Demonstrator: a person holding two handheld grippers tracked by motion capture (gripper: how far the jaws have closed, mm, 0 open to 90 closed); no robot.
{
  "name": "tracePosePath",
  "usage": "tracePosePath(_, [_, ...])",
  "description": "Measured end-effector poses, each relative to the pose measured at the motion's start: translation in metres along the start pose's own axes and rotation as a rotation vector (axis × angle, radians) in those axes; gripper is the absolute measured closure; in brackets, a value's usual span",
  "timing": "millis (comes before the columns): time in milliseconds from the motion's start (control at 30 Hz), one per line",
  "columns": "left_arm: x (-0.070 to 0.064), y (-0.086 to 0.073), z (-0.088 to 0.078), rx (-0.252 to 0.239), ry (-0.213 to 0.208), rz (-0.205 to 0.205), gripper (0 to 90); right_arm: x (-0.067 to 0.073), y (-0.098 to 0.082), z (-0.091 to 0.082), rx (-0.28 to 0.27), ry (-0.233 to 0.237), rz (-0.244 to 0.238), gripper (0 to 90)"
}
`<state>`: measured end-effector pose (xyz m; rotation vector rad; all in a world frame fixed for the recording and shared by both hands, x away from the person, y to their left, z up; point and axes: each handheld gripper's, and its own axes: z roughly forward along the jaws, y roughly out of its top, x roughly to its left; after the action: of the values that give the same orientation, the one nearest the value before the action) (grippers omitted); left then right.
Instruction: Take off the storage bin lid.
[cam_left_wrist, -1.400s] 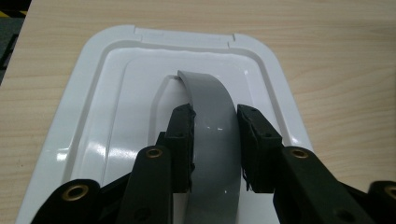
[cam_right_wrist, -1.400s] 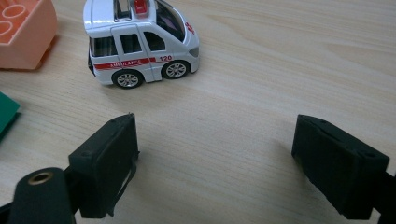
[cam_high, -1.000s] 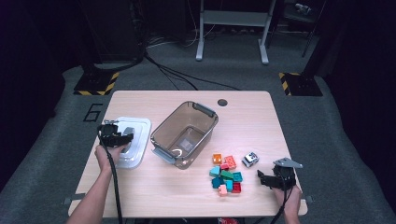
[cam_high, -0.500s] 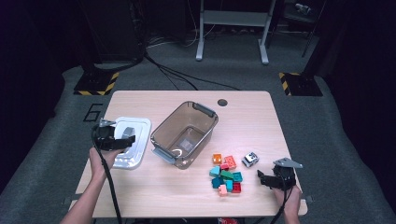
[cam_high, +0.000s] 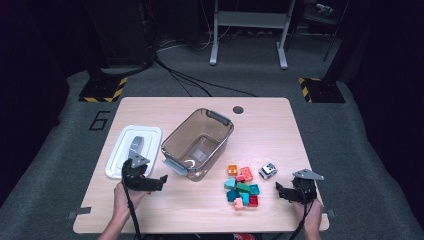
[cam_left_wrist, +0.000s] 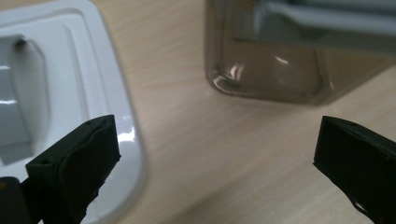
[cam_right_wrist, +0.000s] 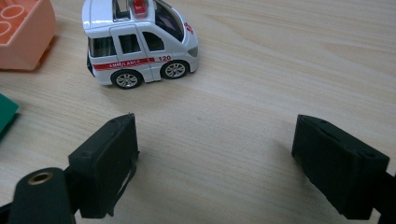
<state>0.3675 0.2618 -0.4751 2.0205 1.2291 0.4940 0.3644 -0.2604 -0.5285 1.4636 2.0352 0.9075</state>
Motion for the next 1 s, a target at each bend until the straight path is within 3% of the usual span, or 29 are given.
tracePosePath(200, [-0.018, -0.024, 0.015, 0.038, -0.009, 0.036, 0.0, 0.0, 0.0, 0.0, 0.0, 0.0, 0.001, 13.9])
tracePosePath(367, [-0.032, -0.036, 0.025, 0.08, -0.021, 0.084, 0.0, 0.0, 0.0, 0.0, -0.001, 0.001, -0.003, 14.1])
tracePosePath(467, [-0.037, -0.043, 0.03, 0.082, -0.023, 0.09, 0.0, 0.0, 0.0, 0.0, 0.0, 0.0, -0.003, 14.1])
tracePosePath(633, [-0.038, -0.047, 0.033, 0.037, -0.013, 0.069, 0.0, 0.002, -0.001, -0.001, 0.003, -0.002, -0.003, 14.0])
tracePosePath(667, [-0.037, -0.047, 0.034, 0.039, -0.015, 0.084, 0.0, 0.002, -0.001, -0.001, 0.005, -0.001, -0.005, 14.0])
tracePosePath(1000, [-0.039, -0.047, 0.035, 0.034, -0.019, 0.077, 0.0, 0.004, 0.002, -0.002, 0.044, -0.013, 0.031, 7.4])
